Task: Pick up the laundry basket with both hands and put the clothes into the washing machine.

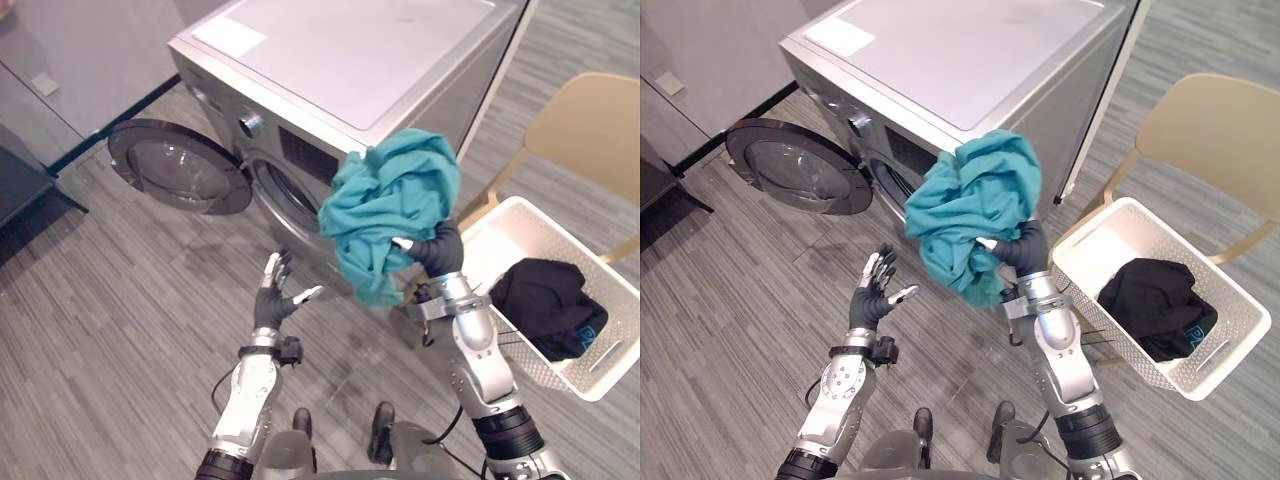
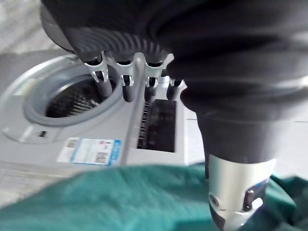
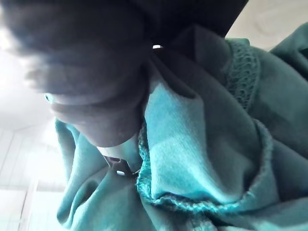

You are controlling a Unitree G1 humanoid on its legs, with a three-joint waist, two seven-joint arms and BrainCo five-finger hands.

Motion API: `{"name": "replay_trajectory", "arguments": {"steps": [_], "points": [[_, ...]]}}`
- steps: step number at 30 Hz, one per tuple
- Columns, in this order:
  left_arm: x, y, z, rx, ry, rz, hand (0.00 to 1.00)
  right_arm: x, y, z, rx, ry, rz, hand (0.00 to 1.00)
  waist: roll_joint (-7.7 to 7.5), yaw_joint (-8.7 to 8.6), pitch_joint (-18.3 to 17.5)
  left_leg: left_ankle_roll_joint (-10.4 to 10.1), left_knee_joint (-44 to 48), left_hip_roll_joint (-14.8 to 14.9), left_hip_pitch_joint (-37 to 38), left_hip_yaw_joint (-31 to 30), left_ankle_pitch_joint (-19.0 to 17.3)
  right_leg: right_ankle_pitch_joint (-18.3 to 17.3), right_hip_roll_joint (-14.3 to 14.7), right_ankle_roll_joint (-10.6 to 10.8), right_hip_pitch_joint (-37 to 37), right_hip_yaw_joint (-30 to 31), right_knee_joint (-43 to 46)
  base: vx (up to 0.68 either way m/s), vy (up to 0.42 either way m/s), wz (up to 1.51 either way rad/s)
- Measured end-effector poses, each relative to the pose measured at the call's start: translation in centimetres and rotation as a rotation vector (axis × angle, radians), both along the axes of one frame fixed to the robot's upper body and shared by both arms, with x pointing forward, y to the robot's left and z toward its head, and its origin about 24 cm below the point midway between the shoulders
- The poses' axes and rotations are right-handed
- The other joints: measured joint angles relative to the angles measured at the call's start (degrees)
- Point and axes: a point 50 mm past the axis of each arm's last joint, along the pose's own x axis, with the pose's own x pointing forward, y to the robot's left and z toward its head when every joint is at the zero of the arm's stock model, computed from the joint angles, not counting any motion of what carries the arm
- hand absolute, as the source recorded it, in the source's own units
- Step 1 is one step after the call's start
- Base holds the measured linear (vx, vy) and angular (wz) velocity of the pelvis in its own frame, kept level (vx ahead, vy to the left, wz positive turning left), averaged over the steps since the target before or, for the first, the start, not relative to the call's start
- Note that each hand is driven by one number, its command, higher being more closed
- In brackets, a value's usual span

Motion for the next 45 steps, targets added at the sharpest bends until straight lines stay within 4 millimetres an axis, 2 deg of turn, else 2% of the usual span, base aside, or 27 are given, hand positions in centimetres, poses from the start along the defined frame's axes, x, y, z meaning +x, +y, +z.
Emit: {"name": "replay_trajectory", "arguments": {"steps": [2, 6, 7, 13, 14, 18, 19, 20, 21, 28, 32, 35, 37, 41, 45], "points": [[0.3, -0.5, 0.5, 0.002, -0.023, -0.018, 0.00, -0.3, 1.1, -0.2, 0.004, 0.013, 0.053, 1.00, 0.01, -0.01, -0.2, 0.0, 0.0, -0.6, 0.9, 0.0, 0.0, 0.8, -0.2, 0.6, 1.0, 0.2, -0.7, -0.11, 0.136, -0.02], [0.5, 0.1, 0.8, 0.052, -0.044, 0.022, 0.00, 0.0, 2.9, -0.4, 0.063, 0.065, 0.151, 1.00, -0.03, 0.14, -2.3, 0.3, -0.5, -1.3, 1.9, 0.4, 0.2, 3.9, -0.2, 1.3, 3.0, 1.4, -4.5, -0.10, 0.101, -0.07], [0.5, 0.1, 0.8, 0.070, -0.049, 0.034, 1.00, 0.0, 3.0, -0.6, 0.086, 0.086, 0.165, 1.00, -0.03, 0.12, -3.1, 0.2, -1.3, -1.5, 2.0, 0.4, 1.0, 4.8, -0.1, 1.4, 3.4, 1.3, -5.7, -0.09, 0.058, -0.04], [0.5, 0.3, 0.9, 0.235, -0.105, 0.069, 1.00, 0.4, 2.1, -2.6, 0.186, 0.236, 0.186, 1.00, -0.08, -0.01, -4.7, 0.1, -3.6, -1.6, 2.7, -0.1, 2.7, 9.3, 0.5, 1.3, 5.9, 1.1, -12.3, -0.09, 0.020, 0.00], [0.5, 0.2, 0.9, 0.243, -0.108, 0.066, 1.00, 0.4, 1.9, -2.9, 0.189, 0.249, 0.183, 0.00, -0.06, -0.02, -5.0, 0.1, -3.9, -1.6, 2.7, -0.1, 2.9, 9.8, 0.7, 1.2, 6.1, 1.1, -13.0, -0.05, -0.016, -0.02], [0.5, 0.2, 0.9, 0.257, -0.108, 0.082, 1.00, -0.2, 0.7, -4.4, 0.204, 0.320, 0.177, 0.00, -0.22, -0.10, -6.0, -0.2, -4.7, -1.6, 2.9, -0.1, 3.3, 12.4, 1.6, 1.0, 8.1, 0.9, -17.6, -0.02, -0.006, 0.00], [0.6, 0.5, 0.9, 0.254, -0.103, 0.101, 1.00, -0.5, 0.8, -4.8, 0.198, 0.335, 0.190, 0.00, -0.26, -0.09, -6.4, -0.5, -5.1, -1.6, 2.8, -0.1, 3.5, 12.7, 1.9, 0.9, 8.1, 0.9, -18.2, 0.00, 0.000, 0.00], [1.0, 1.5, 1.2, 0.242, -0.104, 0.164, 1.00, -1.8, 1.8, -6.0, 0.174, 0.387, 0.248, 0.00, -0.60, -0.19, -7.1, -0.4, -5.6, -1.6, 2.9, -0.2, 3.9, 13.5, 2.2, 0.8, 8.8, 0.8, -19.7, 0.00, 0.000, 0.00], [1.0, 1.7, 1.2, 0.239, -0.102, 0.174, 1.00, -2.1, 2.1, -6.3, 0.180, 0.402, 0.259, 0.00, -0.68, -0.17, -7.2, -0.5, -5.7, -1.5, 2.9, -0.2, 4.0, 13.6, 2.2, 0.8, 9.0, 0.7, -20.1, 0.00, 0.000, 0.00], [1.3, 2.8, 1.1, 0.128, -0.059, 0.246, 1.00, -2.7, 2.5, -6.5, 0.154, 0.384, 0.285, 0.00, -1.45, 0.08, -7.8, -0.6, -5.9, -0.8, 3.7, -0.4, 4.0, 13.8, 3.1, 0.6, 10.7, 0.1, -21.3, 0.00, -0.007, 0.03], [1.3, 3.0, -0.1, 0.083, 0.004, 0.276, 1.00, -2.8, 1.6, -7.0, 0.081, 0.363, 0.214, 0.00, -1.48, 0.18, -7.8, -0.6, -6.0, -0.9, 3.8, -0.5, 4.0, 13.8, 3.2, 0.6, 10.8, 0.1, -21.3, 0.00, 0.000, 0.00], [0.7, 3.9, -1.8, 0.064, 0.081, 0.318, 1.00, -2.5, -0.3, -7.4, 0.054, 0.360, 0.102, 0.00, -1.48, 0.10, -7.8, -0.5, -6.0, -0.9, 3.8, -0.5, 4.0, 13.8, 3.2, 0.7, 10.8, 0.1, -21.3, 0.00, 0.000, 0.00], [-0.3, 5.3, -3.2, 0.052, 0.143, 0.360, 1.00, -2.3, -2.5, -7.8, 0.020, 0.356, -0.022, 0.00, -1.50, 0.01, -7.8, -0.6, -6.1, -0.9, 3.8, -0.8, 4.0, 13.5, 3.3, 1.0, 10.8, 0.1, -21.3, 0.00, 0.006, 0.02], [-1.7, 7.3, -5.7, 0.025, 0.261, 0.432, 1.00, -2.6, -5.6, -8.6, -0.023, 0.379, -0.191, 0.00, -1.54, 0.00, -7.8, -0.7, -6.8, -0.8, 3.7, -1.6, 4.1, 13.1, 3.3, 1.0, 10.8, -0.6, -21.3, 0.01, 0.008, 0.10], [-3.6, 9.2, -8.4, -0.001, 0.387, 0.512, 1.00, -3.5, -7.6, -10.6, -0.085, 0.451, -0.294, 0.00, -1.92, -0.07, -7.7, -0.8, -6.8, -0.7, 2.7, -3.4, 4.2, 11.9, 3.1, 1.4, 10.7, -2.3, -21.3, 0.03, 0.004, 0.21]]}}
